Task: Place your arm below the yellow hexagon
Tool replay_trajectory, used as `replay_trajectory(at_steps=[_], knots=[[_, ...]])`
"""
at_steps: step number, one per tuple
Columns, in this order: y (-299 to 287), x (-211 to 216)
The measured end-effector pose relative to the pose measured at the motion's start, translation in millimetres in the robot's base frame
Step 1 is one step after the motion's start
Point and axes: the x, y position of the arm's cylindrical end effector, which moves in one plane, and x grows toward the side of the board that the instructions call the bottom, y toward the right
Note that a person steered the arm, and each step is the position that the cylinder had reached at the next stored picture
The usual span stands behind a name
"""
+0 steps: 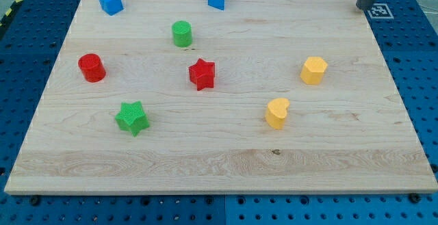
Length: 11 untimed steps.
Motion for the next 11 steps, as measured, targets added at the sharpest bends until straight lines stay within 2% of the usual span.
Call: replay_trajectory(at_steps=[2,3,5,6,9,11], knots=[[-1,64],[-1,82],[-1,167],[-7,191],[-127,219],[-149,239]])
